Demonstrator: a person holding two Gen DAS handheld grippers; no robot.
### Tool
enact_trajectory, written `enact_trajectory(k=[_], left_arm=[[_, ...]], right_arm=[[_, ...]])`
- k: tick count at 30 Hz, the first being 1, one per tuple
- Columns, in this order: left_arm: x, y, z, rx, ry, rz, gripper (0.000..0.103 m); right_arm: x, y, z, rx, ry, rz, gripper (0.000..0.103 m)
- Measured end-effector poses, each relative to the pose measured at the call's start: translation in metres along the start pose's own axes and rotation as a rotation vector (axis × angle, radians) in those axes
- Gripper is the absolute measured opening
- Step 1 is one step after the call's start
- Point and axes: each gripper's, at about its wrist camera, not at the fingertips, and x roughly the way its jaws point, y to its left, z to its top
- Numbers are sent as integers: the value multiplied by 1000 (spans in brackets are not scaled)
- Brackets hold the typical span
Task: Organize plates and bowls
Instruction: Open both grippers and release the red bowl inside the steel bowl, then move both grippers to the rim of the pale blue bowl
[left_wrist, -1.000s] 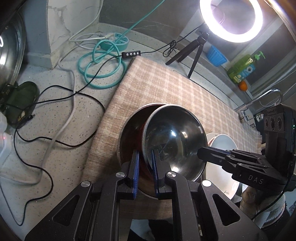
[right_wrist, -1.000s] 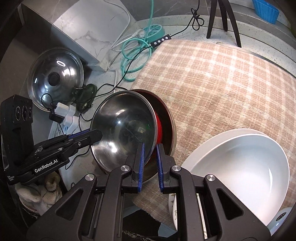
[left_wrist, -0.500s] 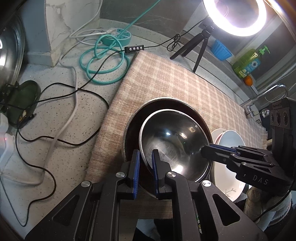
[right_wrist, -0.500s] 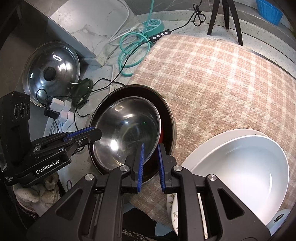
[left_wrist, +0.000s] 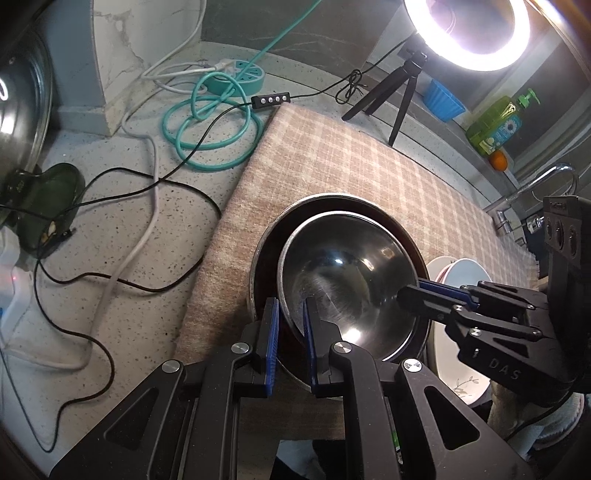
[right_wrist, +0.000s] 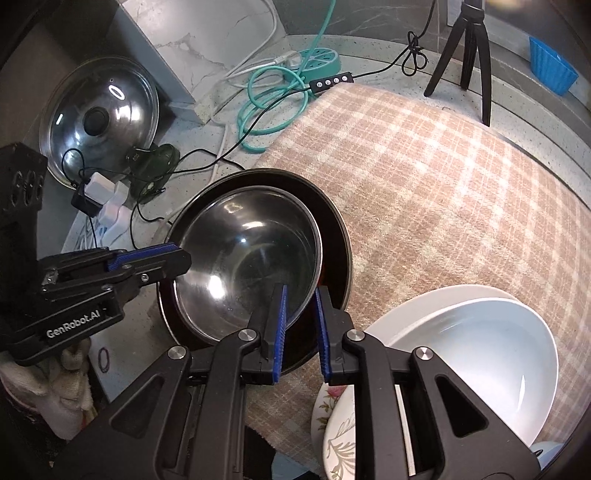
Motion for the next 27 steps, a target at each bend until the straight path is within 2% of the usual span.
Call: enact_trajectory(k=[4,8,12,15,21,27], left_arm=[[0,0,1,1,1,5,11],[-6,-1,2,-2,-10,-1,12],[-18,-3,5,2,-46,-2,12],[-28,-4,9,0,-74,-8,13],[-41,-16,14,12,-106,-68,13],[-33,-49,9,63,-63,-162,13]], right_arm=[[2,3,2,-14,0,-25,16],[0,-2,2,5,-6,-2,17],[-10,-6,1,29,-30,34,28],[-25,-7,1,38,-68,59,31],[-66,-20,-7,74,-132,76,32],[-110,-58,-35,167,-186,52,32]])
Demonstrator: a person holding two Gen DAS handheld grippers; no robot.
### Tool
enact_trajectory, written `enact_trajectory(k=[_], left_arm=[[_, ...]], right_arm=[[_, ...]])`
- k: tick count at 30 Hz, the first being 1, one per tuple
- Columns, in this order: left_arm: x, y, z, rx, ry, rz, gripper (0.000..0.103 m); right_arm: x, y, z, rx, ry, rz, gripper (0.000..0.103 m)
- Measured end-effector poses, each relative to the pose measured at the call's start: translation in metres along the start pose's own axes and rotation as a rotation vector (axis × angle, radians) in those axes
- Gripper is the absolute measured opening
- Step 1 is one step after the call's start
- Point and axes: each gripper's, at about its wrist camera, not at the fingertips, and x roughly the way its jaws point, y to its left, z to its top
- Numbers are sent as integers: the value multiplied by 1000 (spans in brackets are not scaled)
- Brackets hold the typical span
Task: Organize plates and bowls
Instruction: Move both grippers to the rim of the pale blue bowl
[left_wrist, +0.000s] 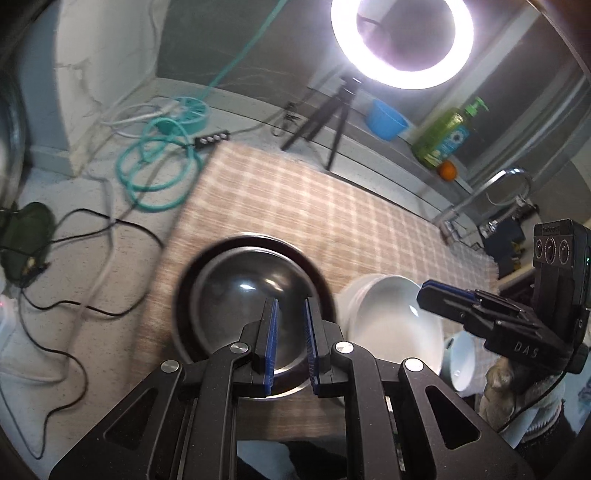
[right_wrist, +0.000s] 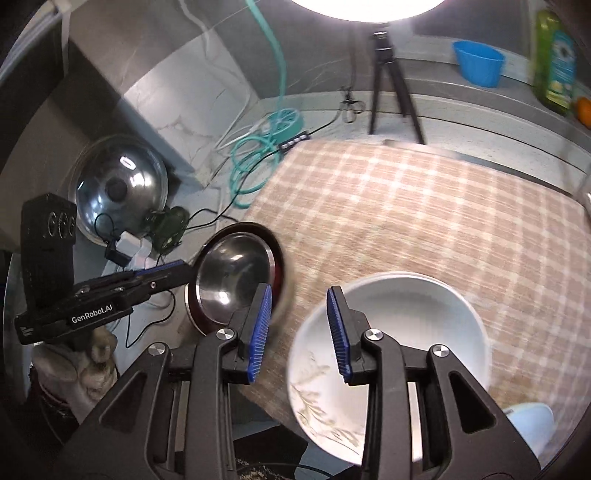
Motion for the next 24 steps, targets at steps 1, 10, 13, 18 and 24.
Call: enact_trajectory(k=[1,10,13,18,24], left_arm=[[2,-5,-2,6,10,-15,13],[37,-78,-18,120,120,-152,13],[54,-103,-25,164,166,-186,13],[76,-143,-36,240,229,-229,13],[97,-181,-53,322,292,-257,13]], right_arm=[[-8,-8,-4,15,-10,-14,32],[-73,-87,-44,221,-80,-120,32],[-91,-111,-62,279,-93,-163,32],[-113,-147,-89,366,-105,-216,32],[-126,-177,-118,441,-103,-246,32]])
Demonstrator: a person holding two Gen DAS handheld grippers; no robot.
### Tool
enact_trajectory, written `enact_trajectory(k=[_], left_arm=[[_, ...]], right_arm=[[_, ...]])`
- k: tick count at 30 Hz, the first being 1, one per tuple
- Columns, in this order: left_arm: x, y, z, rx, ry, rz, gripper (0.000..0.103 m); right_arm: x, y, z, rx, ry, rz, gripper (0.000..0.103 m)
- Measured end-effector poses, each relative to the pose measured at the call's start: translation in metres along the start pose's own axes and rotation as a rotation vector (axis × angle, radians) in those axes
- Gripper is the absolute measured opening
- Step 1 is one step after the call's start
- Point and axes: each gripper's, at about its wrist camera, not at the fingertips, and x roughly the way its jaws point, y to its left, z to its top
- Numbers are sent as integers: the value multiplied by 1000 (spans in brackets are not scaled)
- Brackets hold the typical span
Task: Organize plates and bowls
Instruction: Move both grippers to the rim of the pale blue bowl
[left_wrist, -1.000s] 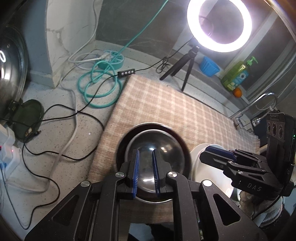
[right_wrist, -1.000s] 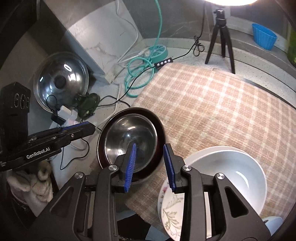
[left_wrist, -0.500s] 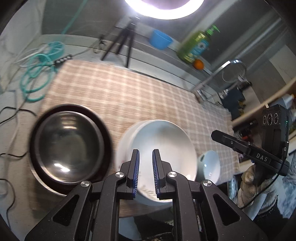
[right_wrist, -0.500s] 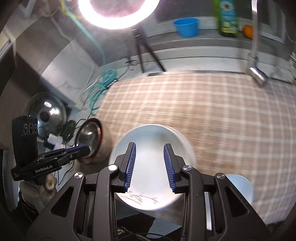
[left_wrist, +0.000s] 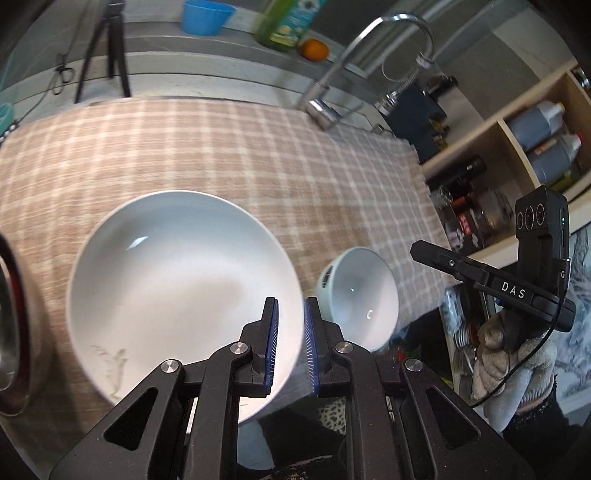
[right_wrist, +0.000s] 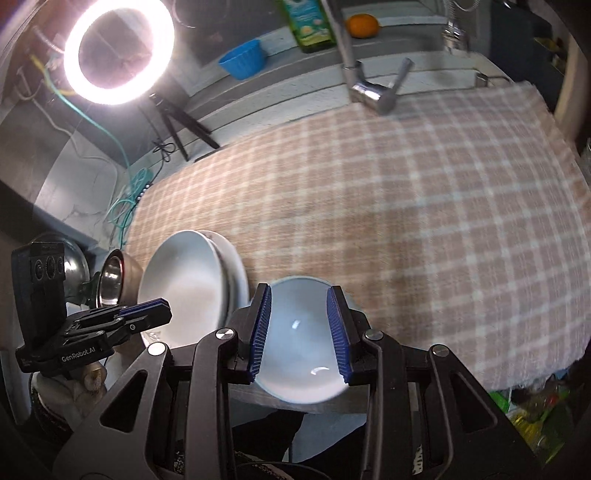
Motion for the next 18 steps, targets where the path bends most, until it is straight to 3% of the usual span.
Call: enact_trajectory(k=[7,18], left_arm=[[27,-24,1,57,51,2,13],[56,-43,5,116,106,38,13]], right_arm=[[1,-32,-20,66,22,-10,32],[13,-47,-42,92,72,3,32]])
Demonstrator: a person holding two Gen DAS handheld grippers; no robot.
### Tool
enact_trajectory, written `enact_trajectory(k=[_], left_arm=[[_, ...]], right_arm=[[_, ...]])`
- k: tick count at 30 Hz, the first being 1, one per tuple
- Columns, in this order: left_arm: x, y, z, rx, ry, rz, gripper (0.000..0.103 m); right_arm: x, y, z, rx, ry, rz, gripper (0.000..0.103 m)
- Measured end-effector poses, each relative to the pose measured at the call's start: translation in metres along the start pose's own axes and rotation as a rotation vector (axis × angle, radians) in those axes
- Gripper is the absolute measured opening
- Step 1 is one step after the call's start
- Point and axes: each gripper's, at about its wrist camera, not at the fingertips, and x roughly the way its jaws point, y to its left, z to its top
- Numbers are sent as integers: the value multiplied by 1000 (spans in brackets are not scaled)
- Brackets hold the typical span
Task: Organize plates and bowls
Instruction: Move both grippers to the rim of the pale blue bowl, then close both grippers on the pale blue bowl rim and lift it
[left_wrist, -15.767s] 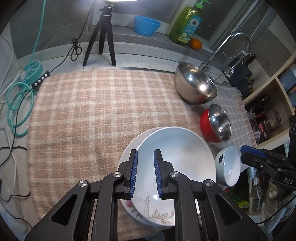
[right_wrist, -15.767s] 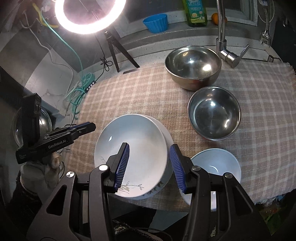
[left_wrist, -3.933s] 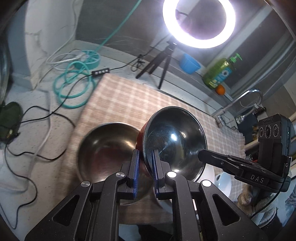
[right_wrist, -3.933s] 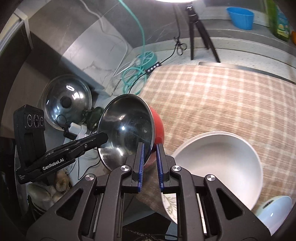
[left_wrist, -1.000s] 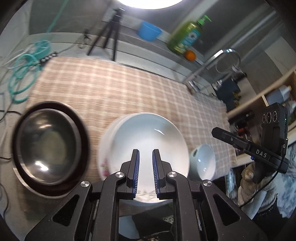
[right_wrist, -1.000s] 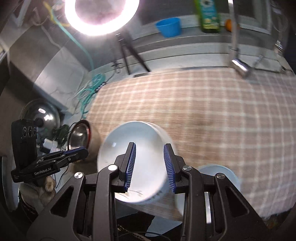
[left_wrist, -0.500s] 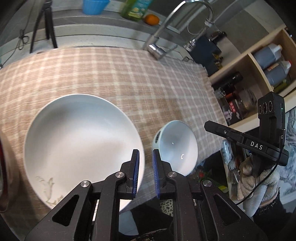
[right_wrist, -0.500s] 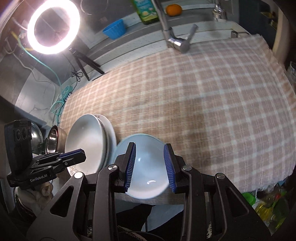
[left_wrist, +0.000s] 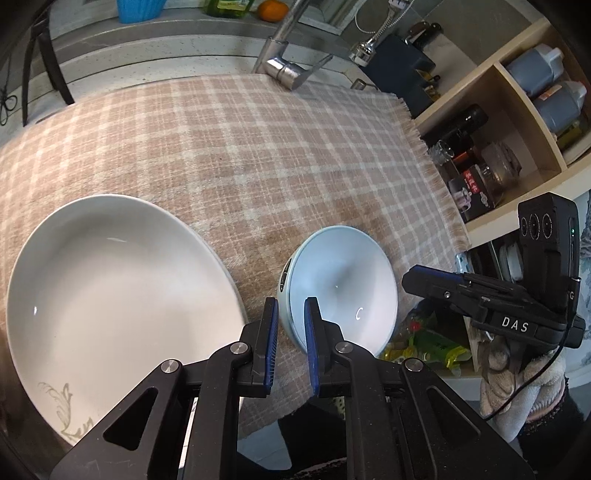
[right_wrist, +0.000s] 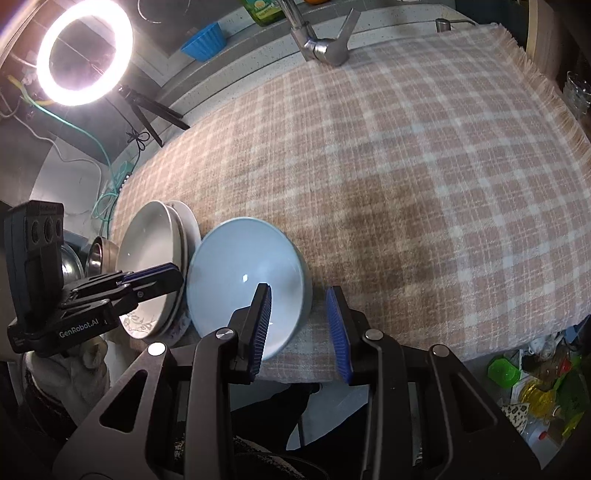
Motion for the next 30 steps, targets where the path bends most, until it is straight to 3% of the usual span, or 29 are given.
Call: enact_trajectory(k=[11,16,23,30], left_arm=[[19,-2,0,-4,40,18,13],[21,-3,-1,-9,42,3,12],[16,0,0,-25,22,2,12],[-13,7,1,-58,-42,-17,12]], right_arm=[[22,-16,-7,40,56,46,32],[27,-16,-6,38,71,75,15],[24,-6,4,20,62,75,14],[9,18,20,-35,26,78,14]])
